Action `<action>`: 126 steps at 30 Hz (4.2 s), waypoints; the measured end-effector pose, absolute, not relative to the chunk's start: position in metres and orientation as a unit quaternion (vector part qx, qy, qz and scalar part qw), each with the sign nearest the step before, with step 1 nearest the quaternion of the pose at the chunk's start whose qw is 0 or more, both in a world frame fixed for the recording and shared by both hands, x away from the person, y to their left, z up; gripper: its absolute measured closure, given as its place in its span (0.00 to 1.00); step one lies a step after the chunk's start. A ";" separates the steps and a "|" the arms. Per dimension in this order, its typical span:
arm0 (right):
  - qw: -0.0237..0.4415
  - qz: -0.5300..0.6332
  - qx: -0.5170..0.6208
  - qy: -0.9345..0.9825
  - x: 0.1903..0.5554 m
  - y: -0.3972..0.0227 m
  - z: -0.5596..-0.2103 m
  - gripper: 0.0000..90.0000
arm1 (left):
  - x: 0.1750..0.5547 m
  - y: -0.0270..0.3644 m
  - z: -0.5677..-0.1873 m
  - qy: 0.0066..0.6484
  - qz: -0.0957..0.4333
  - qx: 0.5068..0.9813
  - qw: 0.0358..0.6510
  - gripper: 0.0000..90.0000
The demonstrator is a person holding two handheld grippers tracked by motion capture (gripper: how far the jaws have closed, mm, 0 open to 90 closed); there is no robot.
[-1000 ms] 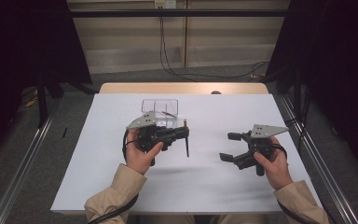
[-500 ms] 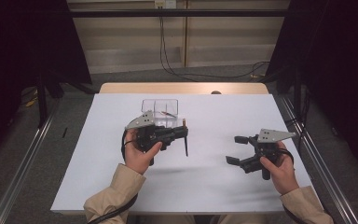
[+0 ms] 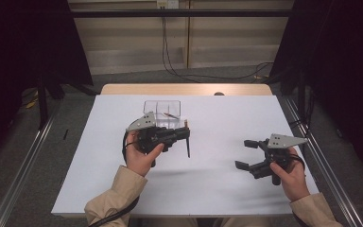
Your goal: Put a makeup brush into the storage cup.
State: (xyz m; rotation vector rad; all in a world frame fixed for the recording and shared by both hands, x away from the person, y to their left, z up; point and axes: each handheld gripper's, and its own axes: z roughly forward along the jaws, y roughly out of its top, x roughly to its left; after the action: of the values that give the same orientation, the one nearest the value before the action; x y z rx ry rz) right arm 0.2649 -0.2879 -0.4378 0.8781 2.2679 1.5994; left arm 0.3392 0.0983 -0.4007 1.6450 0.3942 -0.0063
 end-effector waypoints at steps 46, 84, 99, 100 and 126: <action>0.124 0.550 0.312 0.765 0.255 -0.304 -0.445 0.08 | 0.360 0.114 -0.380 0.203 0.034 0.729 0.652 0.93; 0.125 0.549 0.305 0.768 0.254 -0.306 -0.446 0.06 | 0.393 0.119 -0.362 0.236 0.064 0.715 0.654 0.93; 0.122 0.555 0.304 0.765 0.253 -0.307 -0.446 0.07 | 0.409 0.119 -0.354 0.250 0.093 0.715 0.646 0.93; 0.122 0.555 0.304 0.765 0.253 -0.307 -0.446 0.07 | 0.409 0.119 -0.354 0.250 0.093 0.716 0.645 0.93; 0.122 0.556 0.304 0.764 0.253 -0.308 -0.446 0.05 | 0.437 0.114 -0.364 0.277 0.139 0.713 0.629 0.93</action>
State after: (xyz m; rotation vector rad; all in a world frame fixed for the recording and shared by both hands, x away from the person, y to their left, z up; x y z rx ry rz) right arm 0.2531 -0.3084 -0.4464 0.8866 2.2291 1.6241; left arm 0.4370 0.1141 -0.3637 1.6326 0.6336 0.3178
